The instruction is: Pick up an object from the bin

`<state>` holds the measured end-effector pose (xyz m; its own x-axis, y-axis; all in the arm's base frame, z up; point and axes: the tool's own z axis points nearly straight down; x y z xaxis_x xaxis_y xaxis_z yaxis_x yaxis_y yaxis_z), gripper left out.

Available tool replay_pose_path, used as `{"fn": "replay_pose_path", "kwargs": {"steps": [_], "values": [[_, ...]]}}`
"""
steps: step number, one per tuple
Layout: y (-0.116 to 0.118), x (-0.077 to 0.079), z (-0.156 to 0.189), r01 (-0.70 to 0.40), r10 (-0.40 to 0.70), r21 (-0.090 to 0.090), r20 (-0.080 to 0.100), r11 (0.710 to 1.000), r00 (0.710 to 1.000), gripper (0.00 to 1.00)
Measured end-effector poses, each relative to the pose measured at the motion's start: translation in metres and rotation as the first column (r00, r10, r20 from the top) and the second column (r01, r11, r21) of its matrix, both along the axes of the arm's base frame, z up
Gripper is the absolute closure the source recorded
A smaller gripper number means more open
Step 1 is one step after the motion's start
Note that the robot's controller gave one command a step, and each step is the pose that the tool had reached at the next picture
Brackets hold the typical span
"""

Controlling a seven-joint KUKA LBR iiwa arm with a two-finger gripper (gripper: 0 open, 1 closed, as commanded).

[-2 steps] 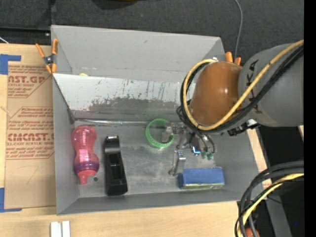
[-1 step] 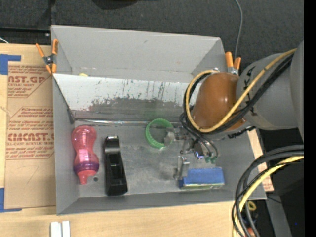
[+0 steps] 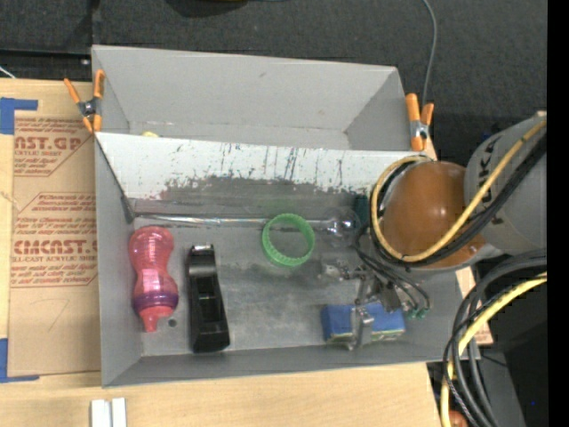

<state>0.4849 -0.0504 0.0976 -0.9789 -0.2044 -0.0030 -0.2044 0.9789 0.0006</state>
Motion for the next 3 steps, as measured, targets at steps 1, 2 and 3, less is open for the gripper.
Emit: {"fn": "replay_pose_path", "kwargs": {"steps": [1, 2, 3], "values": [[0.041, 0.005, -0.019, -0.532, 0.532, -0.001, 0.006, 0.847, 0.847, 0.0], [-0.016, 0.001, -0.027, 0.009, -0.009, 0.002, 0.007, 1.0, 1.0, 1.0], [-0.016, 0.001, -0.027, 0.009, -0.009, 0.002, 0.007, 1.0, 1.0, 1.0]]}}
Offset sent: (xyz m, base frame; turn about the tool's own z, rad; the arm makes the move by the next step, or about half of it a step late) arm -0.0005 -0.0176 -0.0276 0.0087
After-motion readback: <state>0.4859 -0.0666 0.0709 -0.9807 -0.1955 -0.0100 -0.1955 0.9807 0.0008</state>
